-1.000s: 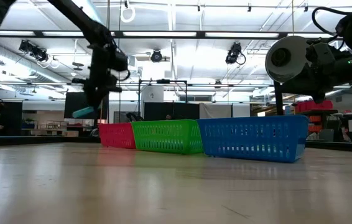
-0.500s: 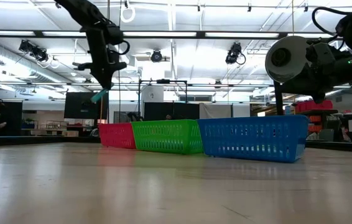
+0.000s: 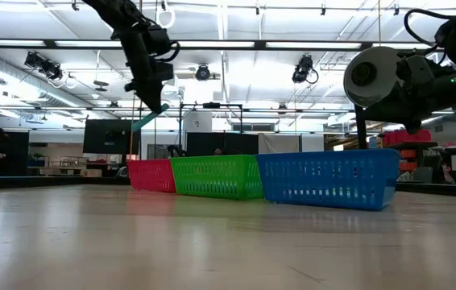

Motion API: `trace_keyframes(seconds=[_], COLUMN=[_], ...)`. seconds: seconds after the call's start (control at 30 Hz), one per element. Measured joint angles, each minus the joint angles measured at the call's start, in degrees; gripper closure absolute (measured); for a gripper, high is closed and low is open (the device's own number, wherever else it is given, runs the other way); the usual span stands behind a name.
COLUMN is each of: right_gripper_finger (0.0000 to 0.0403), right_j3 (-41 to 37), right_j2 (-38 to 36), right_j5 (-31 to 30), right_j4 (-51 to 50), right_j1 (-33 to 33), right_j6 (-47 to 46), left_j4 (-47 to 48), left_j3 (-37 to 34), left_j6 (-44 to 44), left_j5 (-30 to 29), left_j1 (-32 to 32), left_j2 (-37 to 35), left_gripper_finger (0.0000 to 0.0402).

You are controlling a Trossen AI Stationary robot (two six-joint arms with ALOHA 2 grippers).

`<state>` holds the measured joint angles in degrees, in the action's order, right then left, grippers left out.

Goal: Pick & Place Markers
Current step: Put the light blue highlighter pen into the green bin

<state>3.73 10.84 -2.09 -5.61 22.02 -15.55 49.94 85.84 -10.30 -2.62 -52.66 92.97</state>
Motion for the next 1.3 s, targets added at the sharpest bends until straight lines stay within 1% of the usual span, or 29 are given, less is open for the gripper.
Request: trace_keyframes(seconds=[0.3,0.47,0.6,1.0,1.3], right_gripper_finger=[0.0403,0.0403,0.0403,0.0403,0.0403], right_j3=[0.0,0.0,0.0,0.0,0.0], right_j2=[0.0,0.0,0.0,0.0,0.0], right_j5=[0.0,0.0,0.0,0.0,0.0], right_j4=[0.0,0.0,0.0,0.0,0.0], right_j1=[0.0,0.0,0.0,0.0,0.0], right_j6=[0.0,0.0,0.0,0.0,0.0], left_j4=[0.7,0.7,0.7,0.6,0.7], left_j3=[0.0,0.0,0.0,0.0,0.5], left_j6=[-11.4,-21.5,-27.8,-35.4,-35.1], left_j5=[0.9,3.4,3.9,3.2,1.7], left_j1=[8.7,13.6,17.2,28.5,35.6], left_j2=[0.0,0.0,0.0,0.0,2.0], left_gripper_finger=[0.0341,0.0341,0.0341,0.0341,0.0341])
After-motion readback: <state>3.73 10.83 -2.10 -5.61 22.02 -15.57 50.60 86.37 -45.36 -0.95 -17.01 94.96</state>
